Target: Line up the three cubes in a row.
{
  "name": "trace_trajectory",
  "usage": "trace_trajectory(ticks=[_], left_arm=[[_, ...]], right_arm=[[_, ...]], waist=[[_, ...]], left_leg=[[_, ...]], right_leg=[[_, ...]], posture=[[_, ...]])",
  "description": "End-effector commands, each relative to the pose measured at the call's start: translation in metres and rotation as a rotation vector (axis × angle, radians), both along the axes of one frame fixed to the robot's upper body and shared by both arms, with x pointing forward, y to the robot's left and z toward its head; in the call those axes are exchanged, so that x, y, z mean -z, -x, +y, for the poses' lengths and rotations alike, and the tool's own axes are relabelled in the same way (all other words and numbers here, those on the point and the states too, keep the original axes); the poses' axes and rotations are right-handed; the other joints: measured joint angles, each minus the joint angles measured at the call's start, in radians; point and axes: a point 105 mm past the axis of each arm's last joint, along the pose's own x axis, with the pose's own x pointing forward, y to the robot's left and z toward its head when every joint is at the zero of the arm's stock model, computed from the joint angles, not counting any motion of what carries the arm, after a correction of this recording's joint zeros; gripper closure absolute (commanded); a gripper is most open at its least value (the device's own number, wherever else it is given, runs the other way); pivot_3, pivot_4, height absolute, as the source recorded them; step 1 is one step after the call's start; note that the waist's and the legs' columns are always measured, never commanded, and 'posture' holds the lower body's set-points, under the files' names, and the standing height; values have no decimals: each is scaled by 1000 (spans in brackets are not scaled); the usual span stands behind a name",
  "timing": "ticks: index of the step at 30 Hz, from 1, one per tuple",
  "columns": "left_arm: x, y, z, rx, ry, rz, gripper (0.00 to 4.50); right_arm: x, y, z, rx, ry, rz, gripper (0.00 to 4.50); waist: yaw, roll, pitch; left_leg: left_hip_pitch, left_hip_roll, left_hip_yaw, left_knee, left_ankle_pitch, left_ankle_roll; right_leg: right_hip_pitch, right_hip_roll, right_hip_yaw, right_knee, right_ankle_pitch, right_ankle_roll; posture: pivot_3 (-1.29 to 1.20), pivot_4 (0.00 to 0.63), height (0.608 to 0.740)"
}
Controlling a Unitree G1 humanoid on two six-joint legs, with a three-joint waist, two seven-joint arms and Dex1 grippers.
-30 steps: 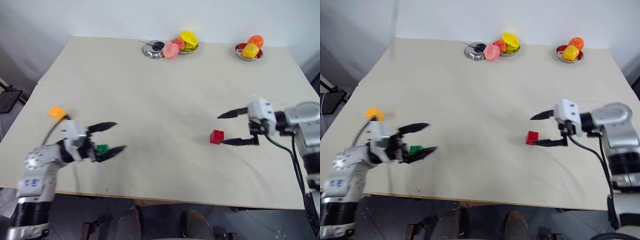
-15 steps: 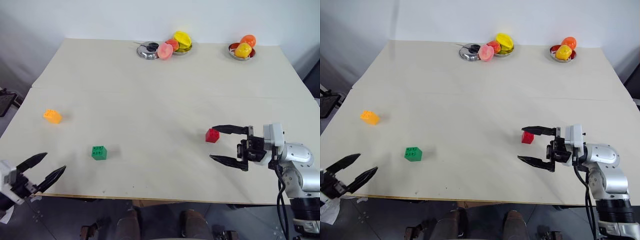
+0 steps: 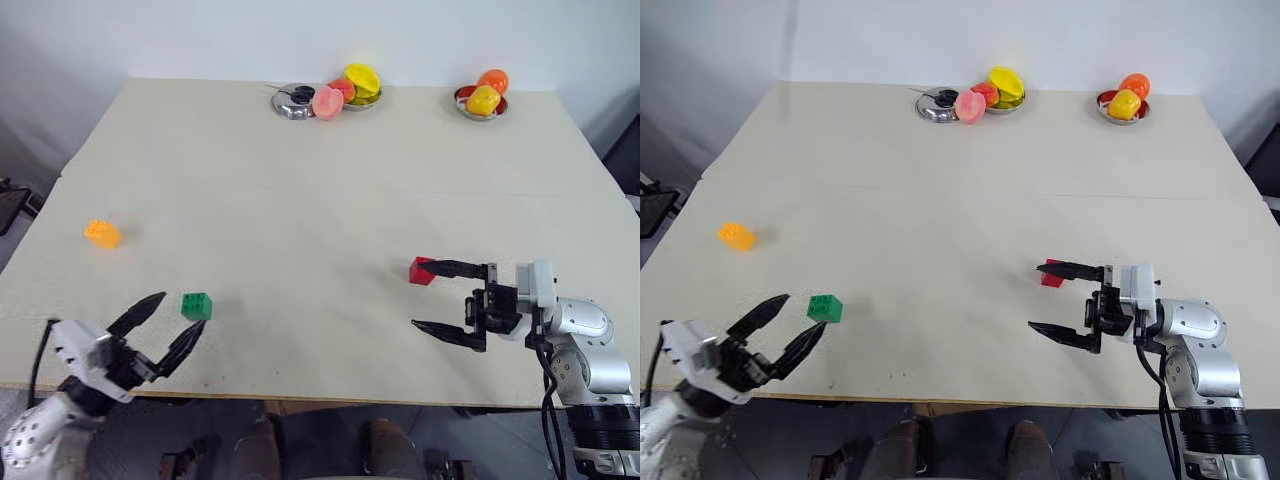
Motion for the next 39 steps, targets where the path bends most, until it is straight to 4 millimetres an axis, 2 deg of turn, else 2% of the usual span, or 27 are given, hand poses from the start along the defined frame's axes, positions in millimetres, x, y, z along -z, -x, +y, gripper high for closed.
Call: trace_trajectory(ticks=[1, 7, 10, 15, 18, 20, 23, 28, 29, 30, 33, 39], left_arm=[[6, -13, 0, -142, -41, 18, 0], [25, -30, -5, -225, -52, 75, 0], [29, -32, -15, -178, -34, 94, 566], [30, -31, -20, -112, -72, 111, 2125], [18, -35, -32, 29, -132, 61, 3041], [12, -41, -42, 166, -190, 44, 3035], [-1, -53, -64, 463, -310, 18, 3035], [-23, -82, -98, 819, -329, -17, 3035], [-24, -87, -105, 867, -330, -18, 3035], [-21, -94, -121, 929, -339, -28, 3035], [-16, -114, -162, 1038, -355, -34, 3035], [-6, -142, -209, 1068, -408, -9, 3035]], right_arm=[[-2, 3, 3, -21, 9, -3, 21], [-2, 5, 9, -18, 0, 19, 21], [-1, 5, 6, 4, 3, 19, 0], [1, 8, -4, 44, 11, 19, 0], [2, 10, -15, 99, 17, 15, 0], [3, 13, -24, 147, 20, 15, 0], [5, 19, -39, 228, 33, 17, 0], [6, 31, -60, 340, 54, 21, 0], [6, 32, -63, 356, 59, 19, 0], [6, 35, -66, 378, 60, 19, 0], [5, 42, -70, 424, 57, 21, 0], [4, 53, -67, 480, 45, 15, 0]], waist=[[0, 0, 0], [15, 0, 0], [23, 0, 0], [27, 0, 0], [32, 0, 0], [40, 0, 0], [56, 0, 0], [60, 1, 0], [58, 1, 0], [55, 1, 0], [58, 1, 0], [50, -2, 1]], left_leg=[[0, 0, 0, 0, 0, 0], [0, 0, 0, 1, 0, 0], [0, 1, 0, 1, 0, 0], [0, 4, 0, 1, -1, -1], [0, 4, 0, 1, -1, -2], [0, 5, 1, 1, 0, -2], [0, 6, 1, 1, 0, -4], [-1, 6, 2, 1, 0, -4], [0, 6, 2, 1, 0, -4], [0, 7, 2, 0, 0, -4], [0, 6, 3, 1, 0, -4], [-1, 7, 4, 1, 0, -4]], right_leg=[[0, 0, 0, 0, 0, 0], [0, 0, 0, -1, 0, 0], [0, 1, 0, -1, 0, 0], [0, 3, 0, -2, 0, -2], [0, 4, 0, -1, 0, -2], [-1, 5, 0, -2, 0, -3], [-1, 6, 0, -2, 1, -4], [-2, 7, 0, -2, 1, -4], [-1, 7, 0, -2, 1, -4], [-1, 7, 0, -2, 1, -4], [-1, 8, 1, -2, 1, -4], [-2, 8, 2, -3, 1, -3]], posture=[[0, 150, 740], [0, 150, 740], [0, 150, 740], [0, 150, 740], [0, 150, 740], [0, 150, 740], [0, 150, 740], [0, 150, 740], [0, 150, 740], [0, 150, 740], [0, 150, 740], [0, 150, 740]])
